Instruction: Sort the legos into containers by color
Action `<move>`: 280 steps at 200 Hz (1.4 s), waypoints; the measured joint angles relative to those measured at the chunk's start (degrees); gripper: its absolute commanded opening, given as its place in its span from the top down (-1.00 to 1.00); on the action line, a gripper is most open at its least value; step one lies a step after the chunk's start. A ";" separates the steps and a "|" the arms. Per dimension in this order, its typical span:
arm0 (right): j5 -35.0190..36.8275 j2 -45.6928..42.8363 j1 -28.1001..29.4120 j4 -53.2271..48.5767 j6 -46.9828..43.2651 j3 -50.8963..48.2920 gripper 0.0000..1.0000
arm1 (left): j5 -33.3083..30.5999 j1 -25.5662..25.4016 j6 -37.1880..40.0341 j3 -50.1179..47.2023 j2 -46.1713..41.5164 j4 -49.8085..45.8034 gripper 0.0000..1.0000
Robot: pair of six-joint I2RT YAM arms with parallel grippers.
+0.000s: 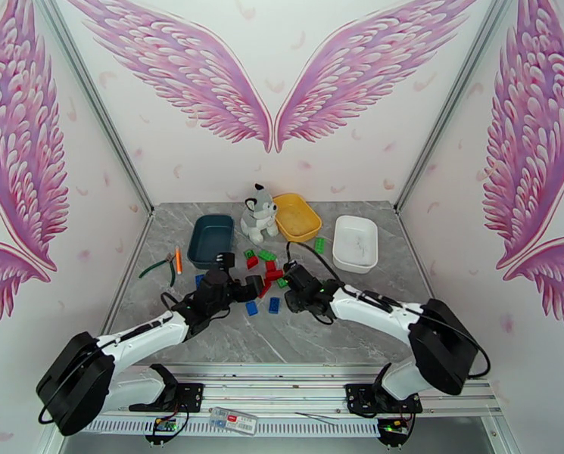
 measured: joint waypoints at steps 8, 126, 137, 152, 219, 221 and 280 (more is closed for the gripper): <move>0.98 -1.81 -1.68 0.11 0.76 0.00 0.50 | -0.98 -1.73 0.39 1.40 0.39 -0.07 -0.97; 5.70 4.81 -32.57 2.99 5.46 12.72 0.03 | -4.04 -6.54 8.76 6.97 4.11 2.14 -0.98; 5.73 7.34 -34.27 2.67 5.55 14.47 -0.12 | -3.67 -6.67 9.01 6.97 4.63 2.10 -0.98; 5.68 9.92 -34.86 1.95 4.98 16.22 -0.34 | -3.17 -6.75 9.16 6.97 5.22 2.10 -0.97; -1.55 2.71 -31.95 1.36 4.17 11.41 -0.56 | -2.78 -6.80 9.09 7.10 7.87 1.49 -0.97; -1.75 2.38 -31.69 1.42 4.17 11.19 -0.56 | -2.84 -6.80 9.07 7.10 7.87 1.44 -0.98; -7.52 5.97 -15.82 1.92 -0.44 10.58 -0.68 | -5.20 -3.58 8.20 6.54 6.36 1.27 -0.98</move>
